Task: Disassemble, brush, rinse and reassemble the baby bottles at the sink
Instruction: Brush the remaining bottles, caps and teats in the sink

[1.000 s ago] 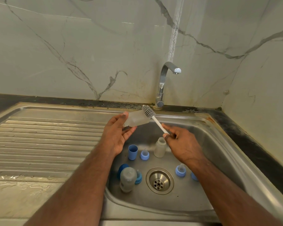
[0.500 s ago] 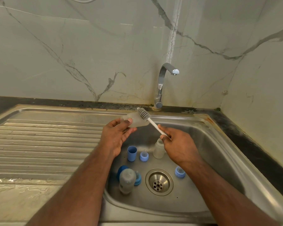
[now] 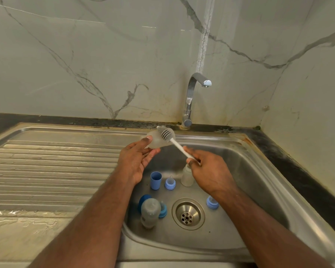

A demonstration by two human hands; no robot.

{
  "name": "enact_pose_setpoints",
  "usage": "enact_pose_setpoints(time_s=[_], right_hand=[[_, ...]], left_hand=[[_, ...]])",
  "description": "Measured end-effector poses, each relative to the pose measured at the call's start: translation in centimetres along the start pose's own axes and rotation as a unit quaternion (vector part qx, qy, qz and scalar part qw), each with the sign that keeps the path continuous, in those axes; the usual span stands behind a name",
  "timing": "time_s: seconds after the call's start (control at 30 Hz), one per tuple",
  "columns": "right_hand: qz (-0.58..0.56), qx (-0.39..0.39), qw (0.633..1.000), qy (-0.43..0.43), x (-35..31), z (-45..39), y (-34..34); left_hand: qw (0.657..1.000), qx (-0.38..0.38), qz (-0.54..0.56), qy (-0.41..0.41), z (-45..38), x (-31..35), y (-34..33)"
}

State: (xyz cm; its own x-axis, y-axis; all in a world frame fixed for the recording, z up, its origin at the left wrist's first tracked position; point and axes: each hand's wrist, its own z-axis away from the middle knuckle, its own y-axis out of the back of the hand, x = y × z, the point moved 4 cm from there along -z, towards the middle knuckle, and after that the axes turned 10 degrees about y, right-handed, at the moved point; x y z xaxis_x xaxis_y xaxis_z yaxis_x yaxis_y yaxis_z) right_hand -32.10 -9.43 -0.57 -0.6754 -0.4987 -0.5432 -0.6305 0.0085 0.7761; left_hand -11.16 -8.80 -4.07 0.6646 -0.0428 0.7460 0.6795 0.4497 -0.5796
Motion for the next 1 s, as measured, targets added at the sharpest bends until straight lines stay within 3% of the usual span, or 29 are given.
enact_pose_setpoints(time_s=[0.67,1.0], right_hand=[[0.002,0.016,0.999,-0.029,1.2,0.0,0.9],[-0.017,-0.006,0.999,-0.038,1.7,-0.2,0.4]], left_hand=[[0.999,0.036,0.010,0.001,-0.5,-0.2,0.6],[0.998,-0.055,-0.017,-0.007,-0.3,0.0,-0.1]])
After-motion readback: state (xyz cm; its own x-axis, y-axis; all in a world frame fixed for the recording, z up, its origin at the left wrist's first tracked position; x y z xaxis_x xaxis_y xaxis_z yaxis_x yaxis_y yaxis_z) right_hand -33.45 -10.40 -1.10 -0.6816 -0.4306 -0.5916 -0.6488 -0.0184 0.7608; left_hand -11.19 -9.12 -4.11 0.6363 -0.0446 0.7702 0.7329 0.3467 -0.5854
